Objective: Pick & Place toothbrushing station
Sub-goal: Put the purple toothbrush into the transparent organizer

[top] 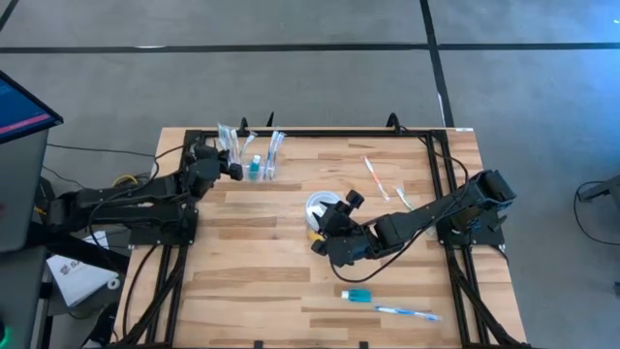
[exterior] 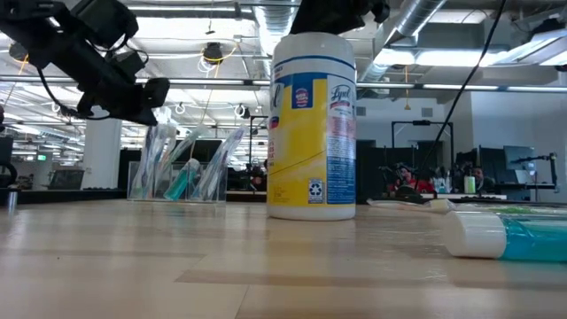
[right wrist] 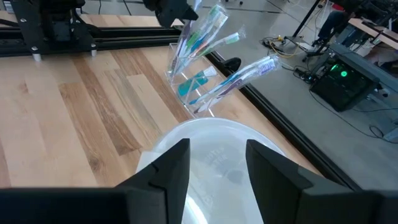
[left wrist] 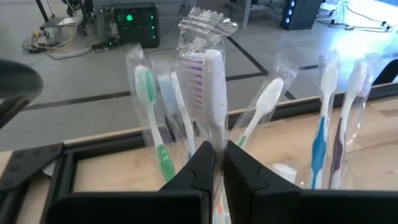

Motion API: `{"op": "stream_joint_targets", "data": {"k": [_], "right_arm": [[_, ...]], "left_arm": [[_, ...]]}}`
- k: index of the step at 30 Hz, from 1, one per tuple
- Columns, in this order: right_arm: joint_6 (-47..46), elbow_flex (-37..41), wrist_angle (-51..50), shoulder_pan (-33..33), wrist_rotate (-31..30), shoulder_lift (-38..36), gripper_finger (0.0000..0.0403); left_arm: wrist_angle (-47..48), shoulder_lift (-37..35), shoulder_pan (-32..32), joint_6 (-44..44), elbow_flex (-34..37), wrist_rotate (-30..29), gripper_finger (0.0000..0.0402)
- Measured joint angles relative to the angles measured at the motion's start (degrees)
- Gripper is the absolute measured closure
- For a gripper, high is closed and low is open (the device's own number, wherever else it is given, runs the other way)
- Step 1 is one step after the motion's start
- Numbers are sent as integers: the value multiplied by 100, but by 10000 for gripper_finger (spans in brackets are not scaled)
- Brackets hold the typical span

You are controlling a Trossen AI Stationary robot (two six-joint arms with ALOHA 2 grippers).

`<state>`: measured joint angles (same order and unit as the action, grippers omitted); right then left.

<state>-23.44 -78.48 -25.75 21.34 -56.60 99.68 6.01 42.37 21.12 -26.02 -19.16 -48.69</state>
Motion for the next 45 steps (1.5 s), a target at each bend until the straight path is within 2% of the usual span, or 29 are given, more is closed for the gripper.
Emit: {"op": "stream_joint_targets", "data": {"k": [15, 45], "right_arm": [[1, 4, 6, -15, 1, 0, 259], [2, 7, 6, -13, 2, 2, 261]], "left_arm": [[-441, -2, -2, -297, 532, 62, 385], [-488, 1, -2, -288, 545, -32, 272]]}}
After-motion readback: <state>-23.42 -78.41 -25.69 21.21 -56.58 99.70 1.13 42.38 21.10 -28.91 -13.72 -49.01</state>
